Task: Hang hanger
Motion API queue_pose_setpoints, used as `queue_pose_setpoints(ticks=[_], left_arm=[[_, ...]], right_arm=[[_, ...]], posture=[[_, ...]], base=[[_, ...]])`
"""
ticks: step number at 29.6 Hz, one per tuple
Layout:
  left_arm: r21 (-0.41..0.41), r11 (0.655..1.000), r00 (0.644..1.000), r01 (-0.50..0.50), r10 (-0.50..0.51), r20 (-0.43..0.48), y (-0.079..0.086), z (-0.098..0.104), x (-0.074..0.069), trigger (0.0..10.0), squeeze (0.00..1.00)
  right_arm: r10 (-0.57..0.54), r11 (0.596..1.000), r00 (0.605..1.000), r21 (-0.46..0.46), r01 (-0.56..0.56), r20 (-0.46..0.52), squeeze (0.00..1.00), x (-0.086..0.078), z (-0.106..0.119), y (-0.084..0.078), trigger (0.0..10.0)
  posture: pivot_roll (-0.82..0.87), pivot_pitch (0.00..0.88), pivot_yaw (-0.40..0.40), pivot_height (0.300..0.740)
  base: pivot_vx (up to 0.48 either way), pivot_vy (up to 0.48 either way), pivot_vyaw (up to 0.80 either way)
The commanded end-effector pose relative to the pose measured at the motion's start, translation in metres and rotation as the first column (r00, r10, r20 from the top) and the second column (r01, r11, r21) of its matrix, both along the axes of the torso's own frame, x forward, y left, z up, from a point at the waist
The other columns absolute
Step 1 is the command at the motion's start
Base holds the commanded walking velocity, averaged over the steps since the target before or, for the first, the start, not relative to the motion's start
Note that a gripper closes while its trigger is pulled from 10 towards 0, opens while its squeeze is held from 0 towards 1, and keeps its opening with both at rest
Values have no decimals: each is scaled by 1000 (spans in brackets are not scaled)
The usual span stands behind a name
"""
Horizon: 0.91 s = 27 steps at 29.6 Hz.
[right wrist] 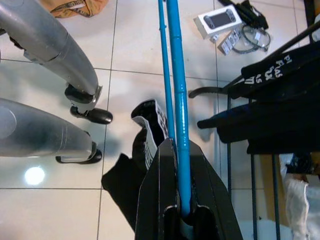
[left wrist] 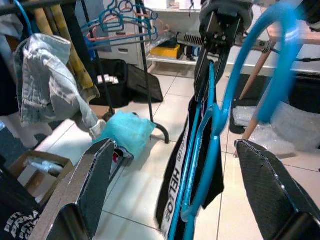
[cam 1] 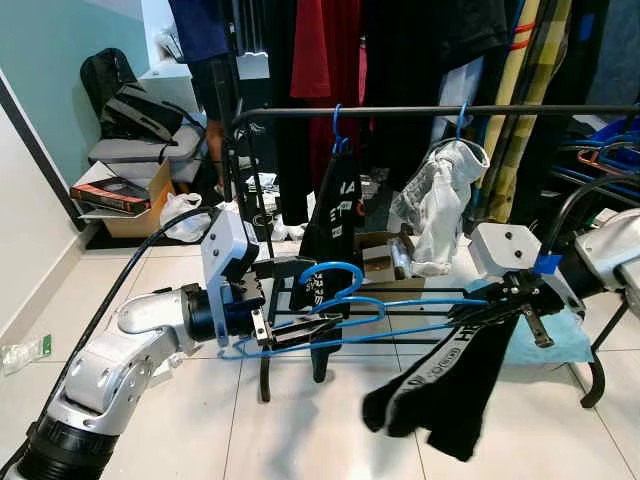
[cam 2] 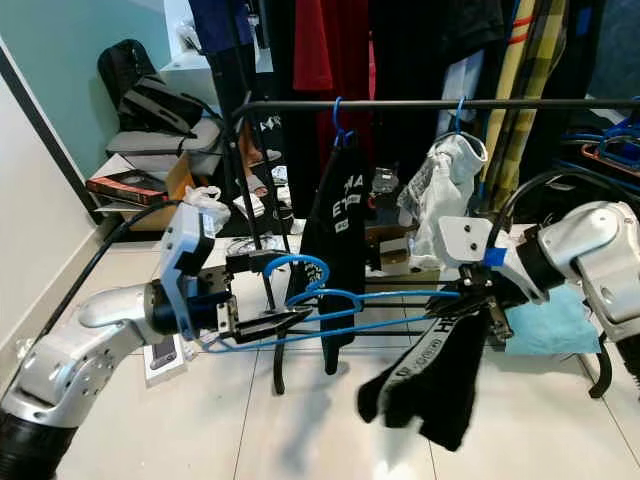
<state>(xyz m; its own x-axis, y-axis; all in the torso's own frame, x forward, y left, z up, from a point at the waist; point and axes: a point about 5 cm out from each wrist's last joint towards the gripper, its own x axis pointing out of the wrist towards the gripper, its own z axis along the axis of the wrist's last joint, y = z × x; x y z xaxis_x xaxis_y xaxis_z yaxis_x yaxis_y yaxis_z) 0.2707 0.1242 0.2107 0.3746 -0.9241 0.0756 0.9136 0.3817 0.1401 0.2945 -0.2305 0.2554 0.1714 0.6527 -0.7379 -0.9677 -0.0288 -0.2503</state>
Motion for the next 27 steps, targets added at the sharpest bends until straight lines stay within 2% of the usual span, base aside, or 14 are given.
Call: queue_pose_setpoints(ticks=[1,6,7,8,9,10,11,27], left_arm=[[36,999,1000,-1,2,-26,-1,-6,0,10000,0],[50,998,999,40,-39,-30,-1,-7,-7,10000,0],[51,997,998,52,-50,-36,-1,-7,-9,9490,0],[53,997,997,62,-59,-44,-2,-8,-10,7765,0],[53,997,997,62,-59,-44,-2,-8,-10,7765,0],[58,996,997,66,-63,-49,-4,-9,-10,4392,0],[61,996,996,72,-68,-56,-5,-10,-10,0,0],[114,991,997,67,-61,-53,-6,-14,-8,0,0]], right_arm=[[39,999,999,15,-39,5,0,0,2,9,0],[42,999,999,14,-42,7,0,1,3,9,0],[41,999,999,13,-41,9,0,2,3,9,0],[41,999,999,13,-41,10,0,2,4,10,0],[41,999,999,13,-41,10,0,2,4,10,0],[41,999,999,15,-41,11,0,2,4,10,0],[42,999,999,17,-43,12,0,2,5,11,0],[56,998,998,36,-56,11,0,1,8,14,0]], posture=[[-116,0,30,740],[-117,0,29,740],[-117,0,29,740],[-117,0,29,740],[-117,0,29,740],[-117,0,29,740],[-114,0,30,740],[-119,0,35,740]], base=[[0,0,0],[0,0,0],[0,0,0],[0,0,0],[0,0,0],[0,0,0],[0,0,0],[0,0,0]])
